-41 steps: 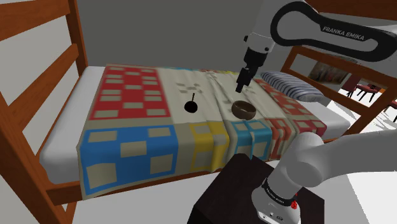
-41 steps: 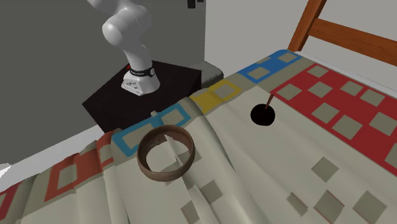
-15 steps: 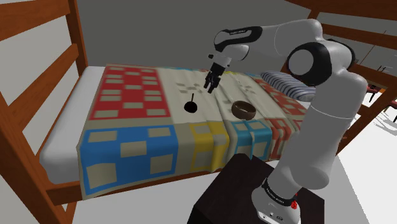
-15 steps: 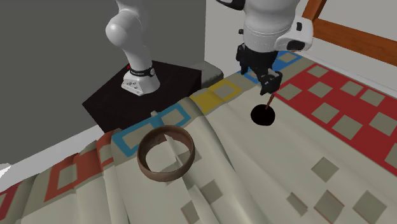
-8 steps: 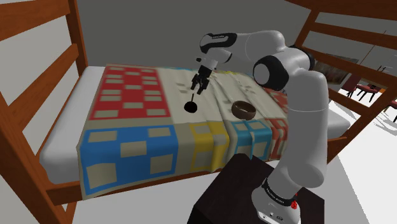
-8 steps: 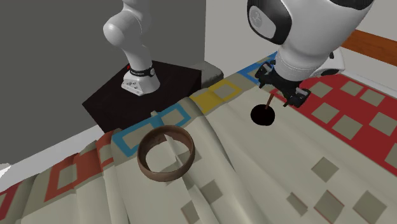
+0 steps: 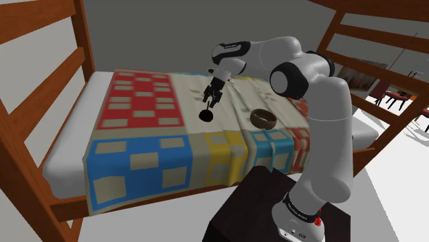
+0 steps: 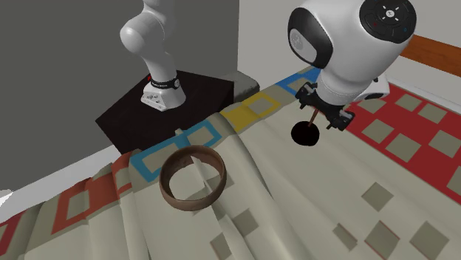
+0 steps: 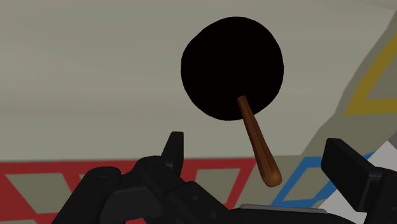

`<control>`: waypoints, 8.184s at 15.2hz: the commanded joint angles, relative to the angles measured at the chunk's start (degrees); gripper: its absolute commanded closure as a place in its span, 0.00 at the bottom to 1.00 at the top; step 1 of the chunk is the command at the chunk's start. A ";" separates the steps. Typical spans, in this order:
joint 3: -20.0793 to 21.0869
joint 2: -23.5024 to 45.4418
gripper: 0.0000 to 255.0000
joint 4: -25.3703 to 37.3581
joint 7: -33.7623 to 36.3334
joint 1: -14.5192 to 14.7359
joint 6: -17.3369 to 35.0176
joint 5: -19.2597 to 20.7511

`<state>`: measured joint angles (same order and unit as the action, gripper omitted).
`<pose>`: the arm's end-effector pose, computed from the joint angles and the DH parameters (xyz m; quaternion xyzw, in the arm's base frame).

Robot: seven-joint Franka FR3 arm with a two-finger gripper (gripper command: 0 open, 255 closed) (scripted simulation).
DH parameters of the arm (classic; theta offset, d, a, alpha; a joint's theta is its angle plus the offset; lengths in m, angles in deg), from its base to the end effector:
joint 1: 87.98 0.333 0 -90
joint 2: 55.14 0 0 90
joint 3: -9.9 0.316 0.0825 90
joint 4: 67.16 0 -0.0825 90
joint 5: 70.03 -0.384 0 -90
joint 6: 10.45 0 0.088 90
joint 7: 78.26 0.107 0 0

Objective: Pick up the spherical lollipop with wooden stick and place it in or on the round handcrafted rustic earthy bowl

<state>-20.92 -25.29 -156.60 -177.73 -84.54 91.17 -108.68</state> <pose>0.6324 -0.2099 0.3646 -0.8394 -0.4990 -0.1199 0.1792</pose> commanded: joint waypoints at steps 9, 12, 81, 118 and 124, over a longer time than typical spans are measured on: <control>0.04 0.02 1.00 -0.24 -0.06 0.09 0.28 -0.07; 0.04 0.01 1.00 -0.27 -0.07 0.10 0.30 -0.07; -13.52 -9.05 1.00 15.27 -23.37 -25.14 -33.78 11.48; -13.26 -6.29 0.00 10.57 -26.93 -26.08 -27.73 10.88; -13.24 -6.30 0.00 10.57 -26.93 -26.09 -27.73 10.89</control>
<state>-34.17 -31.61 -146.09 -204.66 -110.61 63.49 -97.78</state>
